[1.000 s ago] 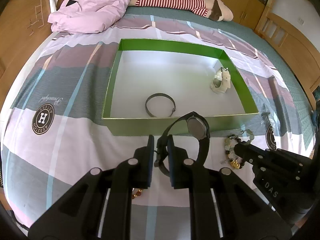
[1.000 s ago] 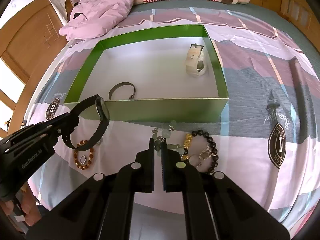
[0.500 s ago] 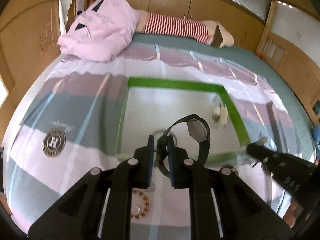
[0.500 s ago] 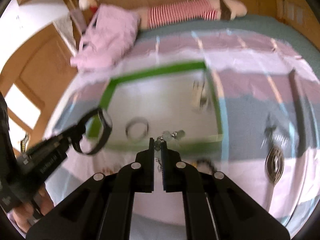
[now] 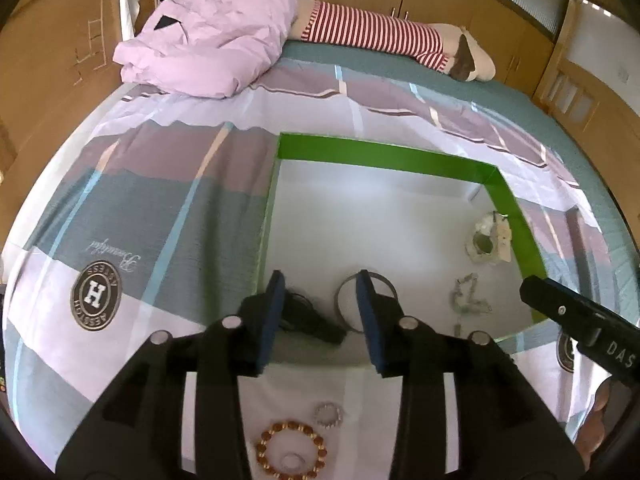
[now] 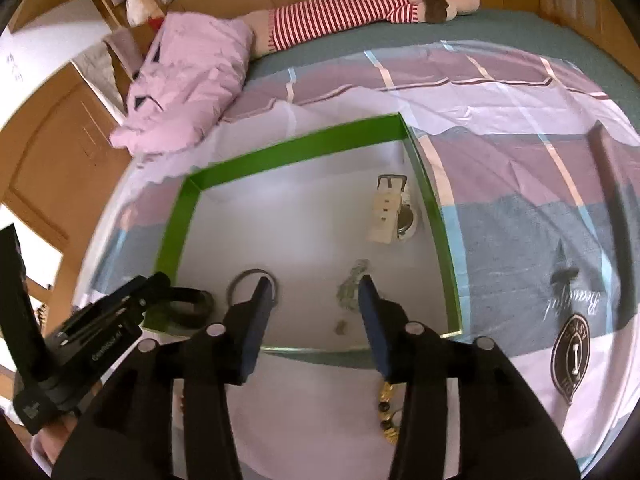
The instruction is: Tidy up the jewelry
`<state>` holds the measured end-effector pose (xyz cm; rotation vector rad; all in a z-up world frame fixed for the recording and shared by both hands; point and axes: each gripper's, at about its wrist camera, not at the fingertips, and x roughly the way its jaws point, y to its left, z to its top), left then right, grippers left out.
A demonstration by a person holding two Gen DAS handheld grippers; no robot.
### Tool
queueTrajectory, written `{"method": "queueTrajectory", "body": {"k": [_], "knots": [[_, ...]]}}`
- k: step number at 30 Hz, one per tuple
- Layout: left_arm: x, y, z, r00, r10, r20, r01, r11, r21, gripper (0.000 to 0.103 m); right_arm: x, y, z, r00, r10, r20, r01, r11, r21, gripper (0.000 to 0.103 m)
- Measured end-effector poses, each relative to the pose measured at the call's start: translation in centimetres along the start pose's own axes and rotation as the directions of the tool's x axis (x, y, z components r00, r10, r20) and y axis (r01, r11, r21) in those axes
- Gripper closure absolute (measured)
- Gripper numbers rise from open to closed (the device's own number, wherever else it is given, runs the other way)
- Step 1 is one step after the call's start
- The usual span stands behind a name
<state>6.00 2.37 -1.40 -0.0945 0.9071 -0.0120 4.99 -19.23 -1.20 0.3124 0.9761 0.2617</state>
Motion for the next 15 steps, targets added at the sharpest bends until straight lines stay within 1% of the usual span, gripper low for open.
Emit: {"method": "queueTrajectory", "body": {"k": [1,2,3,4,5,6,8,9,10,12,14,15], "knots": [[-0.6,0.1,-0.3,1.000,-0.006,-0.001,0.006,1.000,-0.003,0.064,-0.5,0.0,-0.2,1.000,-0.001,-0.001,0.001,1.000,-0.010,0.057],[-1.4,0.2,-0.8,1.000,-0.011,-0.007,0.011,1.000,-0.008,0.058,-1.3,0.0,-0.8,1.000,-0.013,-0.005,0.012,1.000,-0.027,0.057],[-1.8,0.3,-1.2,1.000,-0.008,-0.020,0.008,1.000,-0.009,0.049,-1.7,-0.2,-1.3,1.000,-0.022,-0.014,0.021,0.999,-0.039,0.056],[-2.2,0.5,-2.1,0.999,0.009,-0.053,-0.010,1.000,-0.011,0.046,-2.0,-0.5,-1.8,0.999,-0.035,-0.030,0.034,0.998,-0.050,0.052],[-2.2,0.7,-3.0,0.994,0.032,-0.102,-0.034,0.999,-0.015,0.044,-2.2,-0.8,-2.3,0.997,-0.053,-0.053,0.050,0.997,-0.056,0.049],[-2.1,0.9,-3.9,0.989,0.029,-0.146,-0.032,0.999,-0.014,0.044,-2.2,-1.3,-2.8,0.993,-0.073,-0.088,0.068,0.996,-0.061,0.045],[-1.4,1.3,-5.1,0.980,0.010,-0.199,-0.012,1.000,-0.008,0.044,-1.6,-2.2,-3.5,0.985,-0.096,-0.141,0.087,0.994,-0.069,0.045],[-0.9,1.5,-5.8,0.974,0.023,-0.227,-0.025,1.000,-0.004,0.044,-1.2,-2.6,-3.8,0.980,-0.115,-0.161,0.104,0.992,-0.076,0.045],[-0.3,1.9,-6.6,0.965,0.055,-0.255,-0.056,0.998,0.003,0.044,-0.7,-3.1,-4.1,0.972,-0.147,-0.184,0.133,0.987,-0.085,0.045],[0.4,2.4,-7.5,0.954,0.087,-0.286,-0.088,0.996,0.010,0.044,0.5,-4.2,-4.8,0.955,-0.194,-0.226,0.179,0.980,-0.088,0.045],[0.5,2.5,-8.0,0.951,0.095,-0.295,-0.098,0.995,0.005,0.043,1.6,-5.1,-5.5,0.943,-0.200,-0.264,0.187,0.980,-0.076,0.045],[0.5,2.5,-8.0,0.951,0.097,-0.295,-0.100,0.995,0.006,0.040,2.3,-5.4,-5.7,0.937,-0.202,-0.286,0.191,0.979,-0.066,0.045]]}}
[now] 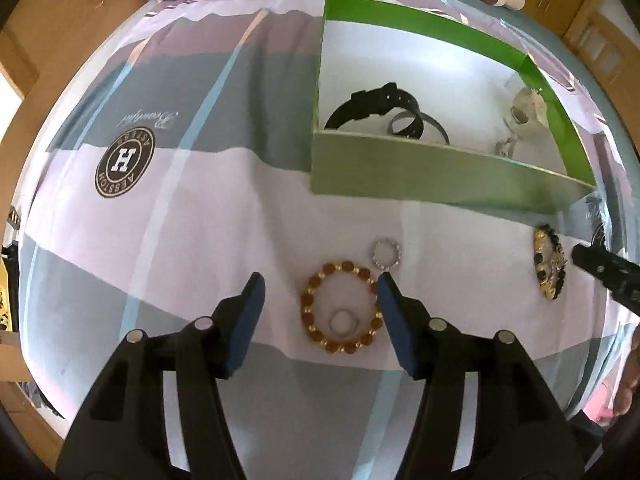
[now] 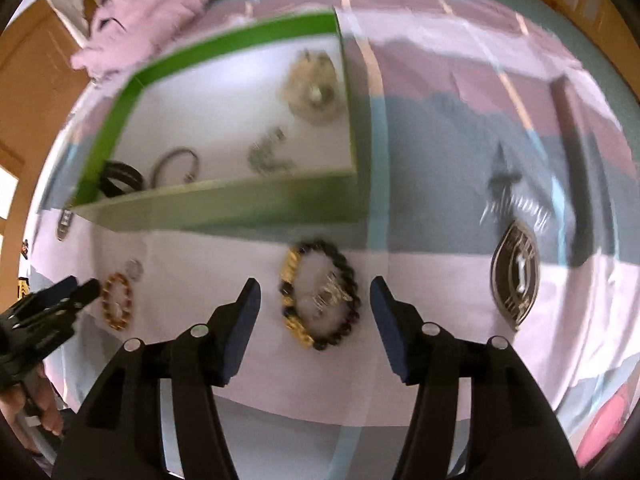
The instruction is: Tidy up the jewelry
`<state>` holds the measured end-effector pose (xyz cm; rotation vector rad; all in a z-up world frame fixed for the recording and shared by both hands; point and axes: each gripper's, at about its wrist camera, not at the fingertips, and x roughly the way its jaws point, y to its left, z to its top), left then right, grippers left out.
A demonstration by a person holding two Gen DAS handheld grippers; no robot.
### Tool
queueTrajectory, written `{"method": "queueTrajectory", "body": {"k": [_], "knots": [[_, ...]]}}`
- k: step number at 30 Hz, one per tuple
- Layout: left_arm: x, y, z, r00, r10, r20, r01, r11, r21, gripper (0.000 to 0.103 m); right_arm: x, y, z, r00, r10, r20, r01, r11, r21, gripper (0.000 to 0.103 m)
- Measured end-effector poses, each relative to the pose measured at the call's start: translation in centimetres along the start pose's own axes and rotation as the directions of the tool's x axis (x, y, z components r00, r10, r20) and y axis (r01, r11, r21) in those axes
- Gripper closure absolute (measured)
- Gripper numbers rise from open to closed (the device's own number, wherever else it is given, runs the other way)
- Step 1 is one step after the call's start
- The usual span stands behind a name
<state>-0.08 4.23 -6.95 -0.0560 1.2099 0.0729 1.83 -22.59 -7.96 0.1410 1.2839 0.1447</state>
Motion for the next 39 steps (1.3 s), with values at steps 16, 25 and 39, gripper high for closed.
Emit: {"method": "queueTrajectory", "body": {"k": [16,25,39], "knots": [[-0.3,-3.6,-0.6,1.000,-0.024,0.003,0.024,0.996,0.083,0.033,3.4,5.1,-1.7,0.991,-0.134,0.010,0.134,0.976,-0.169,0.087],[0.3,-3.2,-0.3,0.999,-0.022,-0.025,0.023,0.998,0.057,0.032,1.3,6.7,-2.3,0.996,-0.047,0.070,0.061,0.977,-0.203,0.088],[0.6,-3.6,-0.1,0.999,-0.015,-0.032,0.017,0.998,0.066,0.028,1.1,8.6,-2.9,0.998,0.062,0.031,-0.051,0.957,-0.285,0.066]]}}
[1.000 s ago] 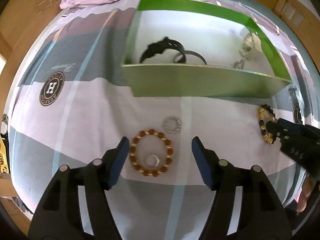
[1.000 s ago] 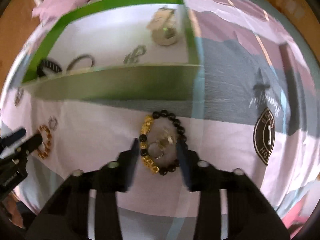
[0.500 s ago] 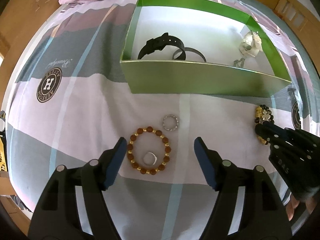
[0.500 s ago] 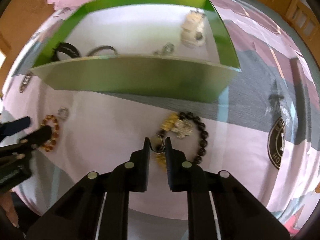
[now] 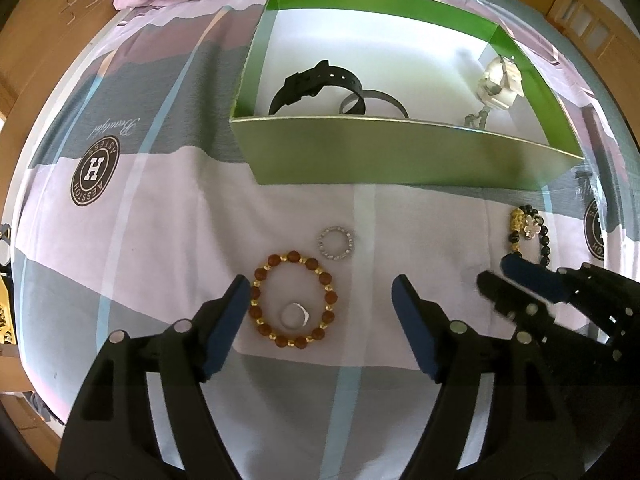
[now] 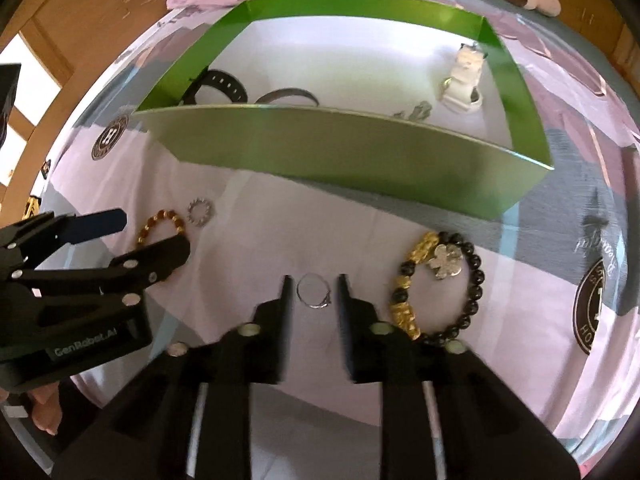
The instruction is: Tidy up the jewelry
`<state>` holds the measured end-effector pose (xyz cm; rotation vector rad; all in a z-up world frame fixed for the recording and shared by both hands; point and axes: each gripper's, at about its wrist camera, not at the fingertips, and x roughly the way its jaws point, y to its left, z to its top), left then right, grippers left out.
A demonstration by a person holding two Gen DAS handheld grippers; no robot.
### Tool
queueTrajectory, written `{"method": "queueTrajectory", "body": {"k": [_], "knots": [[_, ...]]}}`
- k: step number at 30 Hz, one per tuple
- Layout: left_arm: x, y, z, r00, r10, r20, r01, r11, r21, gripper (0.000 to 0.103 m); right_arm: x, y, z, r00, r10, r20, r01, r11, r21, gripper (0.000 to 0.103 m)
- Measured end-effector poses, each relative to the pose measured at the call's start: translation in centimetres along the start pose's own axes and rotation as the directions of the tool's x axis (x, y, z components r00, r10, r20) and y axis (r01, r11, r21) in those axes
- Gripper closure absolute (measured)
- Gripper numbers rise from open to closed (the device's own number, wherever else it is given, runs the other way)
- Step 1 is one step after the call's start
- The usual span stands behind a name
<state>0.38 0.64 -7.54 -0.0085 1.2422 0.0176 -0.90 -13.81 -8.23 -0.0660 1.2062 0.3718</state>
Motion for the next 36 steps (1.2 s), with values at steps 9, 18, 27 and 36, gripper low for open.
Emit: {"method": "queueTrajectory", "body": {"k": [9,18,27,36], "knots": [[0.2,0.4,0.0,1.000,0.007,-0.009,-0.007,1.000,-0.004,0.028,1.5,-6.8,-0.3,0.966,-0.225,-0.125,0.249,0.940,0.232,0.065],[0.4,0.0,-0.3,1.000,0.008,-0.012,-0.008,1.000,0.013,0.026,1.8,-3.1,-0.3,0.976,-0.198,-0.087,0.206,0.974,0.095,0.092],[0.3,0.0,-0.2,1.000,0.012,-0.012,-0.012,1.000,0.003,0.026,-2.1,-2.3,0.6,0.995,-0.086,0.057,0.080,0.991,0.107,0.093],[-0.2,1.3,0.5,0.999,-0.044,-0.019,0.043,0.999,-0.016,0.022,-4.8,-3.1,1.2,0.990,-0.021,0.140,0.002,0.991,0.136,0.094]]}}
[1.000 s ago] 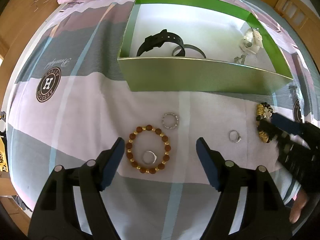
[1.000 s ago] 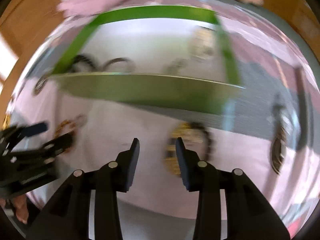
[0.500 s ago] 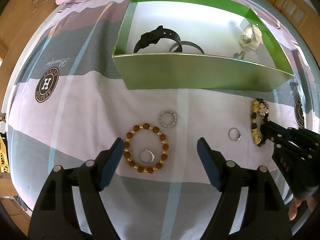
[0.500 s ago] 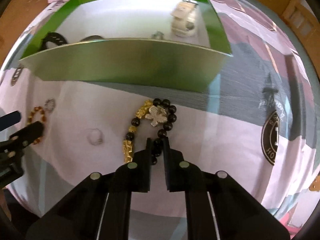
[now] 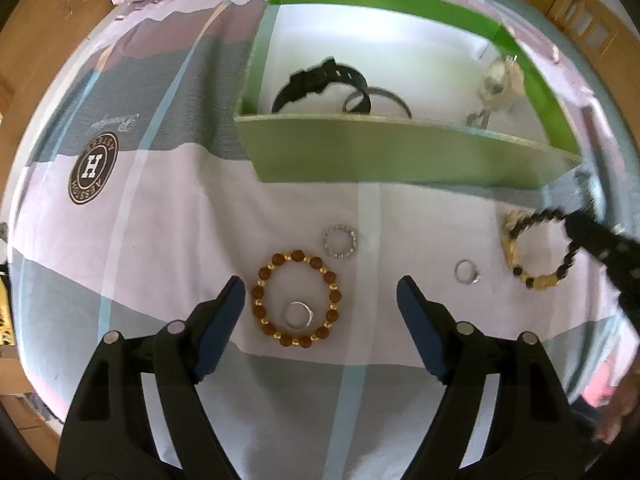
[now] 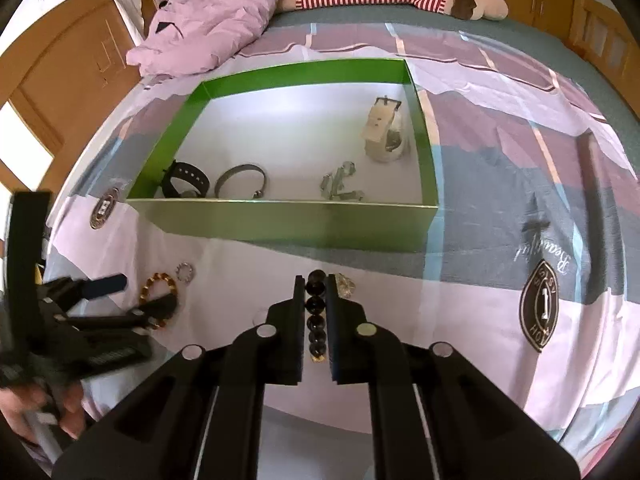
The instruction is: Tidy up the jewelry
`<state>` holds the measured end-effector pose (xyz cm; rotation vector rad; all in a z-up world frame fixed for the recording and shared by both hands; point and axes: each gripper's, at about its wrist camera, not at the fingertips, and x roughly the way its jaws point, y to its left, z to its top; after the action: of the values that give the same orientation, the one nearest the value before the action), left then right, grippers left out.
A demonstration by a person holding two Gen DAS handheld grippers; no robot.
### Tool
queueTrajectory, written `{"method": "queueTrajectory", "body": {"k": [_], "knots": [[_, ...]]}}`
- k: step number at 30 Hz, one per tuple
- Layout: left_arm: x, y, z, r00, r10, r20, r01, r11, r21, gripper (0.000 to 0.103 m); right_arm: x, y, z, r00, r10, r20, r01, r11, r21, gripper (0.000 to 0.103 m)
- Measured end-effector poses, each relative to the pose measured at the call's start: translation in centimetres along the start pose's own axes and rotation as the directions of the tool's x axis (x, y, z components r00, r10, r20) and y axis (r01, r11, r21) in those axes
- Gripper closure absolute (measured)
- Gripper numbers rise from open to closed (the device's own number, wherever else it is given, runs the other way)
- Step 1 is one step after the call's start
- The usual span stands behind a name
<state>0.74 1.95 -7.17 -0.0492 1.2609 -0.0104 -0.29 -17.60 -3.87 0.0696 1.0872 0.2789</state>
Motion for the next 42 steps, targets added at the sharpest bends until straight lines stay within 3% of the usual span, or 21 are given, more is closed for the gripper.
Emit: {"method": "queueTrajectory", "body": {"k": [4,10,14,20,22,24,27,28,31,36,42], "knots": [[-0.9,3.7,0.8,0.998,-0.061,0.005,0.061,0.995,-0.073,0.021,0.4,-0.2,-0.2,1.000,-0.003,-0.028,0.003,1.000,0.016,0.094],[-0.1,7.1,0.7,0.996,-0.087,-0.031,0.081,0.985,-0.150,0.021,-0.1,-0.5,-0.6,1.000,0.009,-0.018,-0.009,1.000,0.017,0.094],[0.8,6.2,0.3,0.997,-0.057,-0.051,0.051,0.993,-0.111,0.021,0.0,-0.7,-0.8,0.999,0.017,-0.031,-0.016,1.000,0.024,0.094],[3.4,3.7,0.0,0.994,0.017,-0.104,-0.022,0.998,-0.051,0.035,0.3,-0.8,-1.0,0.999,0.021,-0.048,-0.019,0.999,0.030,0.094],[3.8,2.8,0.0,0.994,0.065,-0.089,-0.067,0.997,-0.028,0.040,0.3,-1.0,-0.9,0.999,0.014,-0.046,-0.012,0.999,0.034,0.094],[3.5,2.1,0.0,0.996,0.065,-0.062,-0.066,0.998,-0.010,0.067,0.3,-1.1,-0.9,0.999,0.002,-0.040,0.000,0.999,0.042,0.090],[3.2,2.0,0.0,0.998,0.045,-0.053,-0.046,0.999,-0.008,0.093,0.9,-1.6,-1.0,0.998,-0.022,-0.058,0.026,0.998,0.063,0.080],[3.2,2.1,-0.1,0.998,0.019,-0.058,-0.020,1.000,-0.013,0.095,1.3,-1.8,-1.0,0.997,-0.028,-0.076,0.033,0.997,0.067,0.078],[3.1,2.2,-0.2,0.998,-0.011,-0.063,0.010,1.000,-0.015,0.096,2.9,-2.2,-1.5,0.987,-0.071,-0.146,0.082,0.994,0.077,0.067],[3.3,2.7,-0.2,0.997,-0.038,-0.074,0.034,0.998,-0.043,0.095,5.6,-3.0,-2.5,0.951,-0.169,-0.259,0.190,0.980,0.060,0.063],[3.2,3.2,0.0,0.997,0.006,-0.070,-0.007,1.000,-0.015,0.093,5.1,-2.2,-2.8,0.956,-0.200,-0.216,0.206,0.979,0.003,0.063]]}}
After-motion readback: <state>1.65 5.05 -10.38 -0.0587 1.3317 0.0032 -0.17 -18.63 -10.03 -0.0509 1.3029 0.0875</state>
